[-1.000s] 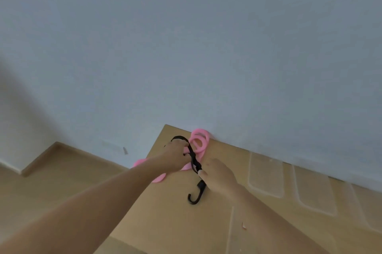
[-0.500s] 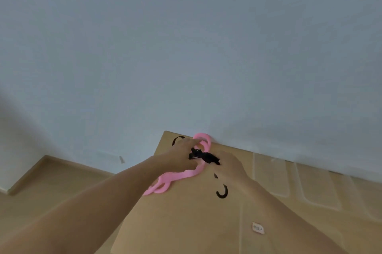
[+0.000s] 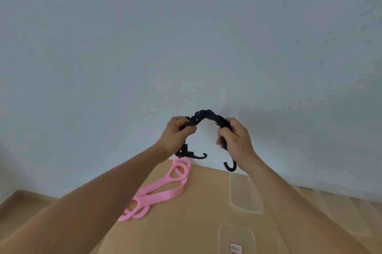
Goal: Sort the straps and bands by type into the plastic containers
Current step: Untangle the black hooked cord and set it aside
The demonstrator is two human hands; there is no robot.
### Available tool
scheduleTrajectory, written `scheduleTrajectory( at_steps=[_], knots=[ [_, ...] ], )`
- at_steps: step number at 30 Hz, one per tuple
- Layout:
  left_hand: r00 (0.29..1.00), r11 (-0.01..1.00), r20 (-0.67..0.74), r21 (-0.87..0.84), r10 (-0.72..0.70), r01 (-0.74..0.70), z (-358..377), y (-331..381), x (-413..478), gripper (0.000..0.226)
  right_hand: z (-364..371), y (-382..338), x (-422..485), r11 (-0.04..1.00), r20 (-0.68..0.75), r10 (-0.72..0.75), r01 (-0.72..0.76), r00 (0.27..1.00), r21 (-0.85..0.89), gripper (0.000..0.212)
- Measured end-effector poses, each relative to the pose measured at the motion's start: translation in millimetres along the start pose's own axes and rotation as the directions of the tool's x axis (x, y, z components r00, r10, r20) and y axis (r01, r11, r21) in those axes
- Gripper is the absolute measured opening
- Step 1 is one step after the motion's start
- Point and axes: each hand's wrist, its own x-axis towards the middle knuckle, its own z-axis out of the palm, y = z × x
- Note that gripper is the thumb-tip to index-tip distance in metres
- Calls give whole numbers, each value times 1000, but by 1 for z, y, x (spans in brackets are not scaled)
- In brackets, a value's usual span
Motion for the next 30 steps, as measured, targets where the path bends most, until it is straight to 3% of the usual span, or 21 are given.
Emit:
scheduleTrajectory(
  at_steps=[3, 7, 9, 13, 17, 21, 24, 27, 30],
  knots=[
    [981, 987, -113, 41, 158, -154, 3, 17, 8, 15, -14, 2, 0, 1000, -43, -6, 6, 999, 14, 19],
    [953, 962, -164, 149, 254, -231, 16, 32, 17, 8, -29, 4, -4, 999, -47, 4, -2, 999, 32, 18],
    [959, 969, -143, 69, 245, -237, 26, 44, 22, 8, -37, 7, -7, 999, -40, 23, -22, 999, 26, 18],
    [995, 969, -96, -241, 35, -57, 60, 68, 27, 14, -55, 20, -16, 998, -46, 57, -57, 997, -9, 17],
    [991, 841, 11, -528, -134, 119, 108, 86, 23, 15, -77, 23, -29, 999, -68, -31, 28, 997, -37, 10],
    [963, 666, 109, -703, -245, 249, 174, 97, 18, 20, -102, 33, -55, 987, 8, 17, -18, 1000, 161, 22],
    [933, 625, 223, -695, -283, 356, 230, 100, 12, 22, -137, 55, -77, 956, -66, 90, -68, 994, 287, 28],
    [890, 650, 353, -609, -290, 454, 290, 94, -1, 24, -182, 78, -104, 958, -145, 161, -119, 976, 261, 41],
    [839, 741, 467, -450, -281, 499, 348, 81, -11, 25, -227, 107, -135, 945, -253, 266, -199, 930, 260, 20]
  ],
)
